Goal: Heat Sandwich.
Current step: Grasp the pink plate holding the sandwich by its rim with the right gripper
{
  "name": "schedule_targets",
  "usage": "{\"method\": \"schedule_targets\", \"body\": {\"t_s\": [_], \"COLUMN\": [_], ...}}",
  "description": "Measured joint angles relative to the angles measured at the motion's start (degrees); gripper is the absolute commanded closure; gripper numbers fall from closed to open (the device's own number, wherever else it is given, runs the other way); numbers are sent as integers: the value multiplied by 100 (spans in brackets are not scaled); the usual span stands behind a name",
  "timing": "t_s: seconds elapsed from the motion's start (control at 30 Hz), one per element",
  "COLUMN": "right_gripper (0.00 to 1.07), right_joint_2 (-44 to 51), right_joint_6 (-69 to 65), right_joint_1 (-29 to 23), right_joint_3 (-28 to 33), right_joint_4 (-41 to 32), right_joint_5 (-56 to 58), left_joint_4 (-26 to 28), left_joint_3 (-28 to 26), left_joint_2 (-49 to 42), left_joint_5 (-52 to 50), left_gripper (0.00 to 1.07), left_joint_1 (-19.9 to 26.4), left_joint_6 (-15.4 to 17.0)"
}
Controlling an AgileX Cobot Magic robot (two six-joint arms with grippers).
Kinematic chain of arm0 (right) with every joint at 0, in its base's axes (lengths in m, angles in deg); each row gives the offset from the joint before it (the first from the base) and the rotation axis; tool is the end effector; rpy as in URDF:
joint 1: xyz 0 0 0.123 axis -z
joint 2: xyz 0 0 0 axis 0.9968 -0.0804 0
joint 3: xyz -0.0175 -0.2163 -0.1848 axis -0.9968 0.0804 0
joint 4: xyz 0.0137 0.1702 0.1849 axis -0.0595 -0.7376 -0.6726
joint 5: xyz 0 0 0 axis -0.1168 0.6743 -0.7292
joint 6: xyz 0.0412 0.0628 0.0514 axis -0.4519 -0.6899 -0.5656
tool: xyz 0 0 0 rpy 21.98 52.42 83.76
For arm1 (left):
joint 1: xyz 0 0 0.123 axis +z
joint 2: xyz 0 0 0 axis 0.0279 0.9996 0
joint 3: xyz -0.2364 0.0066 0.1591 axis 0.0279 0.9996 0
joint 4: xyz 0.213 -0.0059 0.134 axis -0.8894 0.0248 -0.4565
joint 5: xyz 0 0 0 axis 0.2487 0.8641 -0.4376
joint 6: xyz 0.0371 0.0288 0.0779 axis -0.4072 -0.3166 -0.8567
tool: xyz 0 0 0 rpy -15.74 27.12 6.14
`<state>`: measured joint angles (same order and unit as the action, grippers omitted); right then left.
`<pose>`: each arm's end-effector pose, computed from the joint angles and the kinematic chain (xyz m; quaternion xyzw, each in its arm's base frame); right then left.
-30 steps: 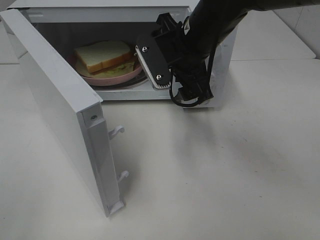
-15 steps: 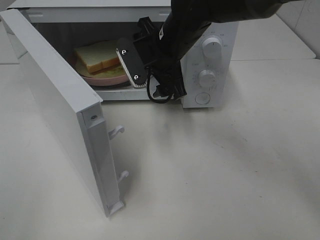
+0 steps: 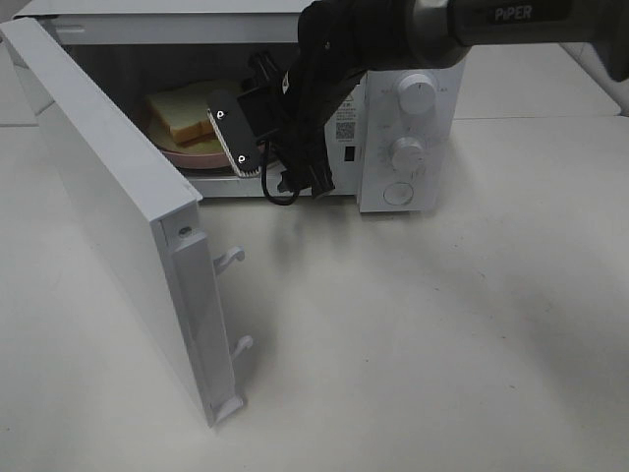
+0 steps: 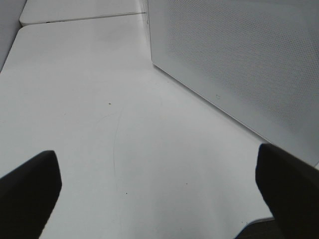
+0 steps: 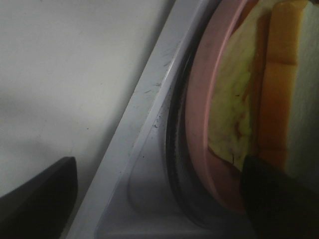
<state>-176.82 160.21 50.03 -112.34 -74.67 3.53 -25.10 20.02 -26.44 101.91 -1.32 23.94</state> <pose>0.4150 0.2897 0.1762 -0.8171 0.4592 -0.1698 0.3045 -0.0049 -0.0057 0.2767 0.0686 0.8471 -0.0230 0.5265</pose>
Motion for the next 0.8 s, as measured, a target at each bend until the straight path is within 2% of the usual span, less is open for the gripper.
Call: {"method": "schedule_targets", "body": {"t_s": [0.27, 0.4, 0.57, 0.8], "right_gripper": [25, 26, 26, 27], "right_joint_2": [-447, -682, -791, -814], "right_joint_6": [-103, -269, -298, -298], "right_joint_1": [0, 0, 0, -63], "right_joint_3": [-705, -1261, -1524, -1593], "right_joint_4": [0, 29, 74, 92], "right_joint_5": [344, 584, 751, 785], "left_joint_4": [0, 0, 0, 0], "left_joint_3": [0, 0, 0, 0], "left_joint_2": [0, 0, 0, 0], "left_joint_5": [0, 0, 0, 0], "left_gripper": [7, 7, 7, 7], "left_joint_1": [0, 0, 0, 0], "left_joint_6": [0, 0, 0, 0]}}
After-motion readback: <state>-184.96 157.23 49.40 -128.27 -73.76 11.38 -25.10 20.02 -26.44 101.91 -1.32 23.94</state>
